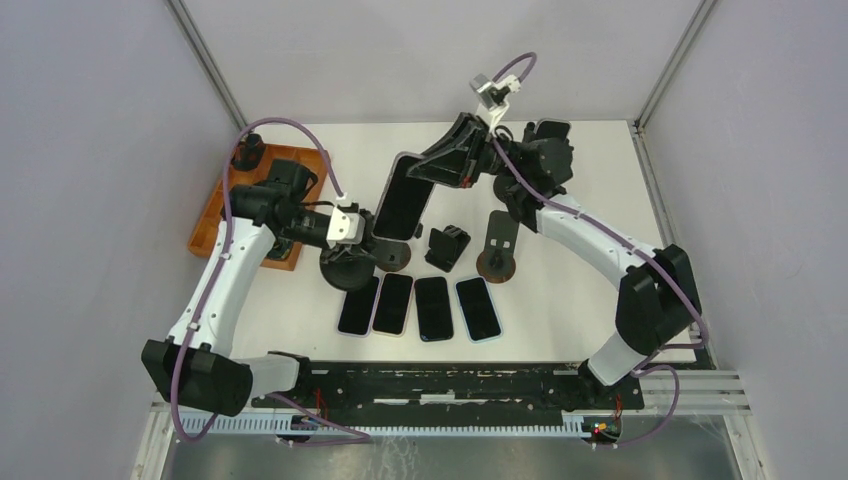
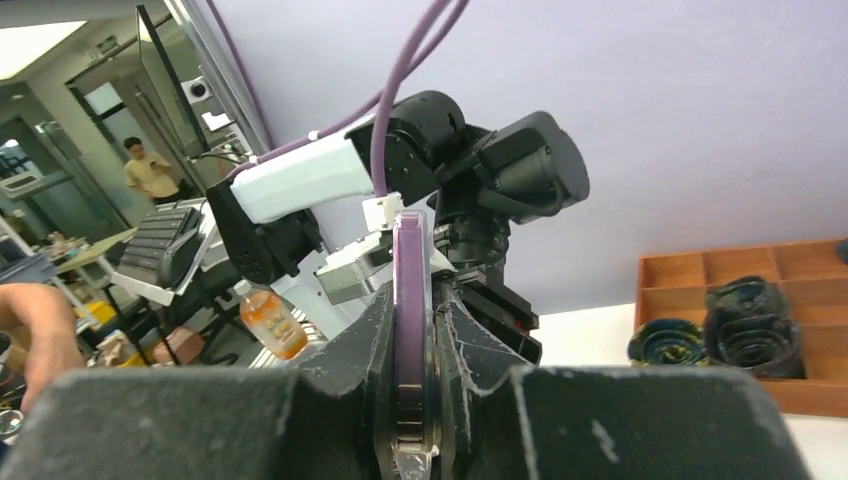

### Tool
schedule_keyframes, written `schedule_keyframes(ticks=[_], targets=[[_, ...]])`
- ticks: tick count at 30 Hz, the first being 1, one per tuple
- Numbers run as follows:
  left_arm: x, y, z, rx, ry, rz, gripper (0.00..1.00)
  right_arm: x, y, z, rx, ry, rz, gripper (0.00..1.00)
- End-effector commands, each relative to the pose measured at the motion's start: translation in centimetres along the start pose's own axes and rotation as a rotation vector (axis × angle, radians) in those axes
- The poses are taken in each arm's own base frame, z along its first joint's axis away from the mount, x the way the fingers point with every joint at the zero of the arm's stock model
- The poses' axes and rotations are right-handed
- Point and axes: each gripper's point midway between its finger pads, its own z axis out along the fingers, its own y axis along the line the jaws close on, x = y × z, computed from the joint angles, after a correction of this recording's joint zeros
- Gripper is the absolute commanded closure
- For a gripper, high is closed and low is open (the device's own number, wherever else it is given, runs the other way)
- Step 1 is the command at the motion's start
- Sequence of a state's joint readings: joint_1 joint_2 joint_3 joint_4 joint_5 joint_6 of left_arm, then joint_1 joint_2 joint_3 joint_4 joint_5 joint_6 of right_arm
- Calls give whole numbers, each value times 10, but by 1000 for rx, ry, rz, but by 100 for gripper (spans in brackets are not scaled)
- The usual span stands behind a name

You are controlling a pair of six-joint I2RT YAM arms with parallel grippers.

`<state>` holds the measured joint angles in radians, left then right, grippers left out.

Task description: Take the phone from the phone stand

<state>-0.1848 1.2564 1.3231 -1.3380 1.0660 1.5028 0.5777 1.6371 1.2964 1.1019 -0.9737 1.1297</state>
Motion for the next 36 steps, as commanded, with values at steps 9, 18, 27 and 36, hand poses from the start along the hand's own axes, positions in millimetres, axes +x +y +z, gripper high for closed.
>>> schedule_keyframes(ticks=[9,18,27,36], targets=[[17,-12,-17,4,143,-25,98,-138,81,-29,43,-262,-377,100],[-18,23,-26,-98,76,-56,98,12,-28,-147,802,220,-106,100],[-28,40,-28,-121,48,-116,98,133,-17,-264,1180,495,89,100],[-27,40,-25,-114,31,-135,98,198,-43,-311,1271,568,185,100]])
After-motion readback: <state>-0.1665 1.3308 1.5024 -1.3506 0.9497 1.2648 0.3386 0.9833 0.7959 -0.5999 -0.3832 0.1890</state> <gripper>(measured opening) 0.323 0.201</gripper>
